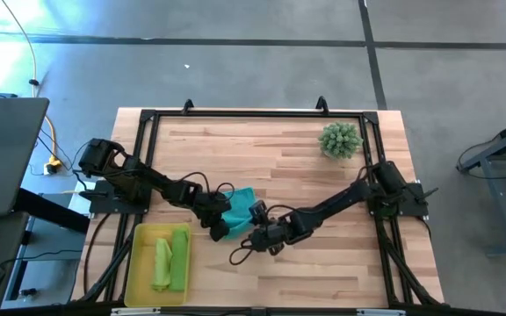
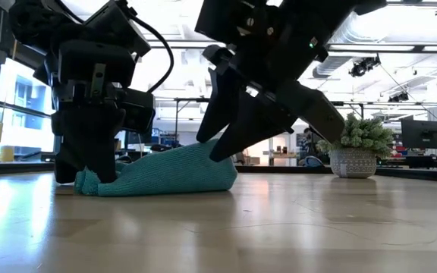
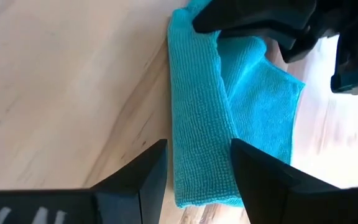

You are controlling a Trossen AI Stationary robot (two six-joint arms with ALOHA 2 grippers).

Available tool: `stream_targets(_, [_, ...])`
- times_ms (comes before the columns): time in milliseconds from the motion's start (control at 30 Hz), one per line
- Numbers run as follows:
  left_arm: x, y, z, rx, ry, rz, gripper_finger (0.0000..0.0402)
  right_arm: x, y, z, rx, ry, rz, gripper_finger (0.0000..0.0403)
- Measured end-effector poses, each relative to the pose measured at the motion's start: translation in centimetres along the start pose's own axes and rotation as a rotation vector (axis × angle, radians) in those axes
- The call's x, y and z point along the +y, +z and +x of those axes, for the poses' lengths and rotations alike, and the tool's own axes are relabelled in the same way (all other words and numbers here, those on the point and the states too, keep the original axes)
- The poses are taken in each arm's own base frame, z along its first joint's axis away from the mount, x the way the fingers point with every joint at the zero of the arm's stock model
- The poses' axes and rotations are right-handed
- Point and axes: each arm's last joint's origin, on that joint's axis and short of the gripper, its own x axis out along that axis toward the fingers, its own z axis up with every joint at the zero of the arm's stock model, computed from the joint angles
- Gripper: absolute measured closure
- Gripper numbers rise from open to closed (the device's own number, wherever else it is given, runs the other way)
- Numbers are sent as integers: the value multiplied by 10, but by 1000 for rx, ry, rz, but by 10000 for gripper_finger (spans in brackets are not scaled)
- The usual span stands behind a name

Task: Roll microfiber towels into tight, uniform cylinder then place into a basket
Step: Roll the blue microfiber towel

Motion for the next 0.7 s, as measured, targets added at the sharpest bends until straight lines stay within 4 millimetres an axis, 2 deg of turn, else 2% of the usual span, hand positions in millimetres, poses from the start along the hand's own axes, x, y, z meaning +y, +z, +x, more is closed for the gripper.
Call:
stream_targets(233, [0, 0, 0, 1, -2, -12, 387, -9, -9, 10, 12, 80, 64, 234])
stream_targets(700, [-1, 0, 1, 5, -22, -7, 387, -7, -22, 25, 102, 148, 149, 234])
